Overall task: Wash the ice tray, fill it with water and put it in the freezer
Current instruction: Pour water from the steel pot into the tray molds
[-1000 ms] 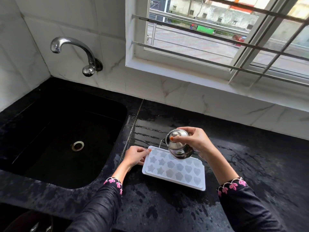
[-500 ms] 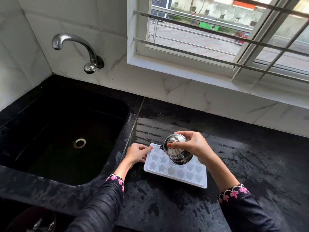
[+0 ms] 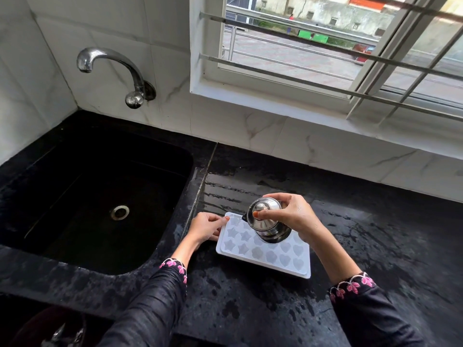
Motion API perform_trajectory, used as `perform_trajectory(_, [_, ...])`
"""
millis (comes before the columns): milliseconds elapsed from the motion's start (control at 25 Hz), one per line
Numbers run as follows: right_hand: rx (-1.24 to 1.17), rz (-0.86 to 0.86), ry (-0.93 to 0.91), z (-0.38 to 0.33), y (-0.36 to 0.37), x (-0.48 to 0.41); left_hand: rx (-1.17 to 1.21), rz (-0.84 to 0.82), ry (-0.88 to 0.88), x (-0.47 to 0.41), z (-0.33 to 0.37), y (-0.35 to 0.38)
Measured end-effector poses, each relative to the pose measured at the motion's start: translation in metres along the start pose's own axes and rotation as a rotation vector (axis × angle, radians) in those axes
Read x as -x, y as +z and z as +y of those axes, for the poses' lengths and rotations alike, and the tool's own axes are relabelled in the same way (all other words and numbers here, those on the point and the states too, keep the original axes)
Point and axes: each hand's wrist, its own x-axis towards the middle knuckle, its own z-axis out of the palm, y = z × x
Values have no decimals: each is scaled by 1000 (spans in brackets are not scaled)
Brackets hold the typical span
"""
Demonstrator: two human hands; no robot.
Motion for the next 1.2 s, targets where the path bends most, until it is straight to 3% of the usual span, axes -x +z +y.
perform_trajectory(640, [-50, 4, 32, 4, -9, 4, -24, 4, 9, 0, 1, 0])
perform_trajectory(1200, [59, 69, 0, 9, -20, 21, -36, 18, 9, 0, 0, 0])
